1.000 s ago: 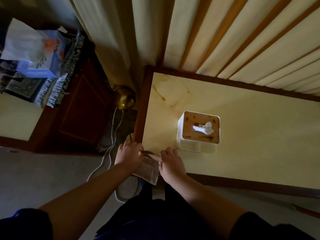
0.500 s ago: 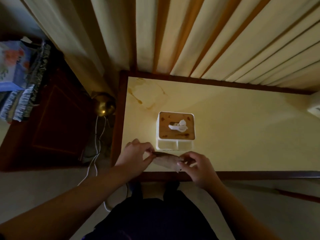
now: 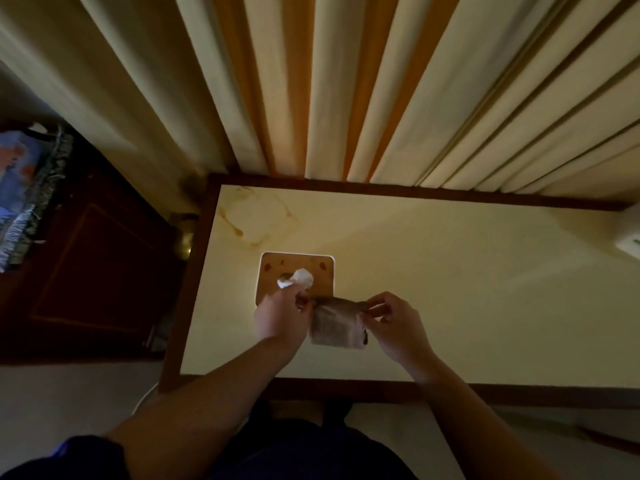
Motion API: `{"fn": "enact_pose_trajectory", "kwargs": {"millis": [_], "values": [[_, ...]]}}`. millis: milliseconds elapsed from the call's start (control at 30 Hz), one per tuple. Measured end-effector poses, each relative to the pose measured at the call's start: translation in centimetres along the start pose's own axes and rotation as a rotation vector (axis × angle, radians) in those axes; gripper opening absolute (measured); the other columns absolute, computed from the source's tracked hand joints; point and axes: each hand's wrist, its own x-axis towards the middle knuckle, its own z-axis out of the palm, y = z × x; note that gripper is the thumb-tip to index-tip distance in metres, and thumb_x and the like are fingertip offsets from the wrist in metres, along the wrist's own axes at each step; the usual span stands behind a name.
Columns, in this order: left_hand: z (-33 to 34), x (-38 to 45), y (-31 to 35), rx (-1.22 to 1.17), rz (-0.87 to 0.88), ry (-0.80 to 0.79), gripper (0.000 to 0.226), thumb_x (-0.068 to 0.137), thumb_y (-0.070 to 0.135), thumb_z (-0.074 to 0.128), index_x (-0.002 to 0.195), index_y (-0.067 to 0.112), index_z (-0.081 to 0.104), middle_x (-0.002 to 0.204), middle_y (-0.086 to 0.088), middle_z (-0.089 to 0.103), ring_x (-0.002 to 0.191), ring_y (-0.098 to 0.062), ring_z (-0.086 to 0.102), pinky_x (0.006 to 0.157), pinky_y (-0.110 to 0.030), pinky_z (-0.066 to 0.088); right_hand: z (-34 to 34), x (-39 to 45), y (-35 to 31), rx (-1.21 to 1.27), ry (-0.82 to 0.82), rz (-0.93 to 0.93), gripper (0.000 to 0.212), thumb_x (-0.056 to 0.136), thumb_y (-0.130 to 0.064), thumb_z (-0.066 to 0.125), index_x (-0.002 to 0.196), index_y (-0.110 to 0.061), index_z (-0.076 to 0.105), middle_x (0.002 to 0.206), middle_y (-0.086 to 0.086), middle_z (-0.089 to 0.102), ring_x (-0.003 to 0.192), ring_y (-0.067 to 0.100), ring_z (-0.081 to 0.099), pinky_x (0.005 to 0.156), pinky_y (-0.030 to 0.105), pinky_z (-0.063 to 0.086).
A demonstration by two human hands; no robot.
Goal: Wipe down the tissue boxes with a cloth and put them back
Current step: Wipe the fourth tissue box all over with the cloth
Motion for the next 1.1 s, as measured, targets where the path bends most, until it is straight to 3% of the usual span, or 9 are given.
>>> {"fn": "enact_pose_trajectory", "kwargs": {"millis": [100,233,433,533,667,767,833,967,1100], "values": [[0.9,0.1,1.4,0.008,-0.103,0.056,0.01,0.088,0.039,0.075,0.095,0.032,0.076,0.089,0.007,0.074,0.082,-0.021,0.068,0.066,-0.03,0.053,-0.1,1.4,0.8,-0.065,0.001,-0.011,0.016,0.085,-0.036,0.078,0.093,-0.035,0.065,0.079,-0.02,0.074,0.064,-0.002,0.066,0.065,0.028,0.053],[1.2,0.1,2.4,0.027,-0.167,0.086,0.013,0.086,0.039,0.075,0.098,0.034,0.077,0.088,0.009,0.073,0.083,-0.019,0.068,0.071,-0.035,0.059,0.4,2.3,1.0,-0.332,0.07,-0.234,0.02,0.092,-0.038,0.066,0.111,-0.036,0.059,0.102,-0.016,0.065,0.097,0.011,0.061,0.086,0.037,0.05],[1.4,-0.4,1.7,-0.085,-0.133,0.097,0.024,0.084,0.037,0.077,0.108,0.032,0.075,0.093,0.008,0.074,0.085,-0.02,0.07,0.073,-0.037,0.059,4.2,3.0,-0.1,-0.58,0.074,-0.713,0.023,0.091,-0.041,0.053,0.091,-0.033,0.074,0.09,-0.011,0.068,0.09,0.024,0.063,0.077,0.039,0.049],[0.8,-1.1,0.8,-0.209,0.031,0.164,0.019,0.085,0.027,0.077,0.098,0.024,0.064,0.098,0.004,0.066,0.08,-0.021,0.068,0.065,-0.039,0.058,4.7,3.0,-0.5,-0.648,0.105,-0.726,0.012,0.089,-0.039,0.065,0.093,-0.032,0.074,0.091,-0.01,0.07,0.091,0.025,0.064,0.085,0.042,0.049],[-0.8,0.6,-0.6,0.101,0.317,0.289,0.034,0.085,0.019,0.077,0.118,0.021,0.067,0.12,-0.002,0.063,0.098,-0.028,0.061,0.077,-0.042,0.054,4.4,2.5,-1.1,-0.655,0.087,-0.683,0.014,0.088,-0.039,0.071,0.101,-0.035,0.074,0.094,-0.01,0.072,0.091,0.025,0.064,0.083,0.044,0.05],[-1.6,3.1,-1.3,0.197,0.483,0.211,0.018,0.085,0.026,0.066,0.098,0.03,0.078,0.103,0.006,0.074,0.098,-0.028,0.061,0.077,-0.038,0.048,4.4,2.5,-1.6,-0.677,0.085,-0.664,0.013,0.086,-0.037,0.076,0.098,-0.034,0.077,0.09,-0.009,0.072,0.087,0.025,0.064,0.08,0.043,0.05],[-2.0,4.5,-1.5,0.211,0.486,0.088,0.016,0.087,0.028,0.065,0.091,0.029,0.08,0.097,0.008,0.077,0.101,-0.03,0.062,0.078,-0.038,0.045,4.6,2.4,-2.2,-0.692,0.089,-0.646,0.012,0.083,-0.035,0.08,0.094,-0.032,0.078,0.087,-0.008,0.072,0.086,0.025,0.064,0.077,0.042,0.05],[-2.8,6.5,-1.4,0.359,0.419,-0.114,0.021,0.1,0.034,0.058,0.107,0.029,0.078,0.117,0.005,0.07,0.118,-0.024,0.051,0.092,-0.036,0.041,5.5,2.3,-3.0,-0.681,0.119,-0.63,0.005,0.081,-0.03,0.081,0.085,-0.03,0.078,0.087,-0.008,0.07,0.086,0.027,0.063,0.073,0.039,0.049],[-2.7,6.4,-2.1,0.382,0.402,-0.076,0.025,0.102,0.036,0.056,0.113,0.024,0.074,0.12,-0.001,0.061,0.117,-0.025,0.05,0.093,-0.038,0.041,6.4,1.8,-3.9,-0.647,0.161,-0.542,0.012,0.078,-0.027,0.084,0.086,-0.031,0.076,0.084,-0.012,0.071,0.08,0.025,0.064,0.069,0.036,0.046]]}}
